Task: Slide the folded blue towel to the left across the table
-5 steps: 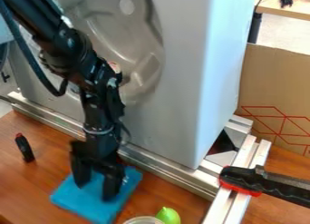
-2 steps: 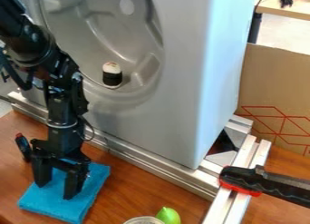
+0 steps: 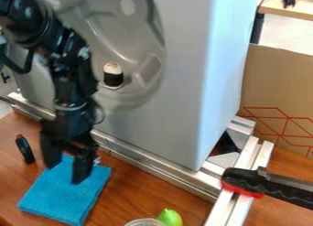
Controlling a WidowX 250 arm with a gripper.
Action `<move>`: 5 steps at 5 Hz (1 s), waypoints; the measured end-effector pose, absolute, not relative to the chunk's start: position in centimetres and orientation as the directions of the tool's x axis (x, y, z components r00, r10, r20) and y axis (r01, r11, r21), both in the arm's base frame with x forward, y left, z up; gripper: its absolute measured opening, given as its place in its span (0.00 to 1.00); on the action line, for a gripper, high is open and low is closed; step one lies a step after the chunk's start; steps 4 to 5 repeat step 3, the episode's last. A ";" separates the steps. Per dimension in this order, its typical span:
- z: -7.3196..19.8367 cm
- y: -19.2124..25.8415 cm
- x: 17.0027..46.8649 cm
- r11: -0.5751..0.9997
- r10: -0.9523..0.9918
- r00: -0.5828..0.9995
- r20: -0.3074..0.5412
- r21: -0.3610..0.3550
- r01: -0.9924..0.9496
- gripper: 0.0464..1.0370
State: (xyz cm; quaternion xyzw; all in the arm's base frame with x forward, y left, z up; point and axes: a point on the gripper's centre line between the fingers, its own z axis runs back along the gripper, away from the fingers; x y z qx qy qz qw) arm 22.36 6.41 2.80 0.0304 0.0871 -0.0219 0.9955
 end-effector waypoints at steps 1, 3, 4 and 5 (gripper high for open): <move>5.8 4.6 22.5 0.990 -0.104 0.986 -0.128 0.077 0.115 0.96; 8.1 0.9 22.0 0.985 -0.171 0.981 -0.094 0.019 0.174 0.96; 8.1 0.9 22.0 0.985 -0.171 0.981 -0.094 0.019 0.174 0.96; 8.1 0.9 22.0 0.985 -0.171 0.981 -0.094 0.019 0.174 0.96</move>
